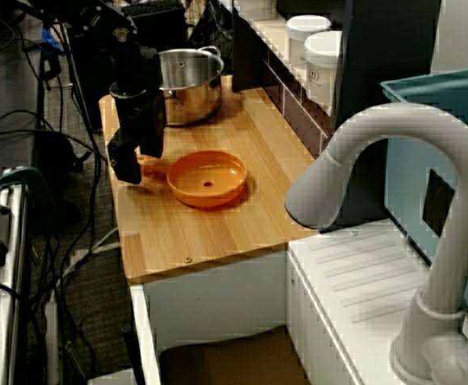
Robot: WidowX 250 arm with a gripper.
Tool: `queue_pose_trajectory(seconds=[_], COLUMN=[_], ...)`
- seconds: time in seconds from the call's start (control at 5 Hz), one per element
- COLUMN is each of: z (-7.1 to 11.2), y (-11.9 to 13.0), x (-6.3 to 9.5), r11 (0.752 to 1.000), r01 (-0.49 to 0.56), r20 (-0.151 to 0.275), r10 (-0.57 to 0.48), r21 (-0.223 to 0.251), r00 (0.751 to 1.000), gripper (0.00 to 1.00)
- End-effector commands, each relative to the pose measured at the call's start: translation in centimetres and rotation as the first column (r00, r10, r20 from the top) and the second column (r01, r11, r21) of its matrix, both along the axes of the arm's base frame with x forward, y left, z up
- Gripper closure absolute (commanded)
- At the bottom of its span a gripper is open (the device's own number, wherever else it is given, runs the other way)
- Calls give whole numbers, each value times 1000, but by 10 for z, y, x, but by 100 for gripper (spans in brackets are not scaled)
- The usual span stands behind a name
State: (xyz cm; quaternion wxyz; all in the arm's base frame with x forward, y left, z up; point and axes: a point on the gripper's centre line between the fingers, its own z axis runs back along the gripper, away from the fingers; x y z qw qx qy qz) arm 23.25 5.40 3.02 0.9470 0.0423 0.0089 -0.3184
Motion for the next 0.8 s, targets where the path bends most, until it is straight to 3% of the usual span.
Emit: queue_pose_trajectory(seconds=[0.0,0.6], z=[6,13], y=[0,3], x=[11,7], r11=[1000,1000], r01=[-13,-9], r20=[51,58], r10=[13,10], r21=[-9,-18], r00=[999,998], gripper=[100,100])
